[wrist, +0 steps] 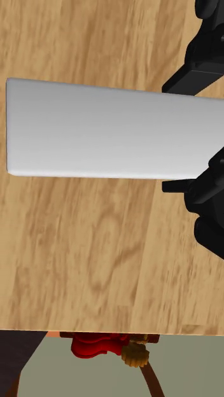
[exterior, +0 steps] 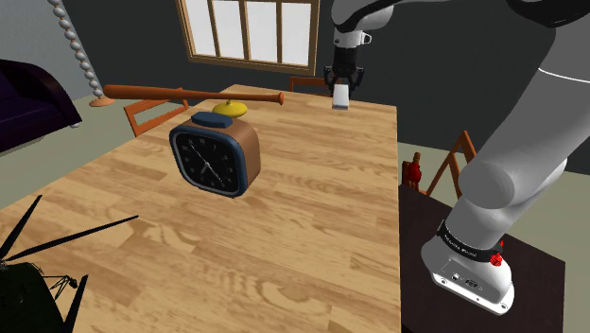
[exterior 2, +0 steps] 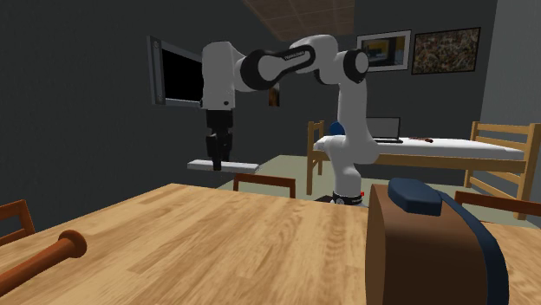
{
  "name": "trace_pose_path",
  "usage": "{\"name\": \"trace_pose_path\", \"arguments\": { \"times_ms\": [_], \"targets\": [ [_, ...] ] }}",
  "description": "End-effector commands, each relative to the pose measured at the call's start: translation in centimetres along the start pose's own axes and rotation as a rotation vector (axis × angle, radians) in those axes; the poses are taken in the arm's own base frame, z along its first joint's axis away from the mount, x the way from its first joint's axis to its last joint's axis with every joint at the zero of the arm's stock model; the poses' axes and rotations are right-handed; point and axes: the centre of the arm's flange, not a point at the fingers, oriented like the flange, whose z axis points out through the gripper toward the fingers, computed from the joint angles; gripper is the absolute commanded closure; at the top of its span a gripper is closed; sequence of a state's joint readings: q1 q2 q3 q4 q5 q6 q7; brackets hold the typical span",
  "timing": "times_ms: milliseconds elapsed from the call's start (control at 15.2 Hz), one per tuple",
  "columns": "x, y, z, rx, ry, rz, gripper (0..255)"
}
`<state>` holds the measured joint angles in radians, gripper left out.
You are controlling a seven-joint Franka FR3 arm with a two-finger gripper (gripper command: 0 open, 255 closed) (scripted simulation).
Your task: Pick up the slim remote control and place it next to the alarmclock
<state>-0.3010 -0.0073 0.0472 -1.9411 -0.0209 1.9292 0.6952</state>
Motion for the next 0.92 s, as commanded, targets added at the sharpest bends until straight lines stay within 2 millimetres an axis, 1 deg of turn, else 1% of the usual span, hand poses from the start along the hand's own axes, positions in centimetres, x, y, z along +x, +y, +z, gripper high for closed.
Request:
{"name": "trace_pose_path", "arguments": {
  "times_ms": [0, 858],
  "targets": [
    [0.1, 0.0, -1.1, 0.0, 0.0, 0.0, 255],
    [0.2, 0.1, -8.0, 0.0, 0.0, 0.0, 255]
  ]
}}
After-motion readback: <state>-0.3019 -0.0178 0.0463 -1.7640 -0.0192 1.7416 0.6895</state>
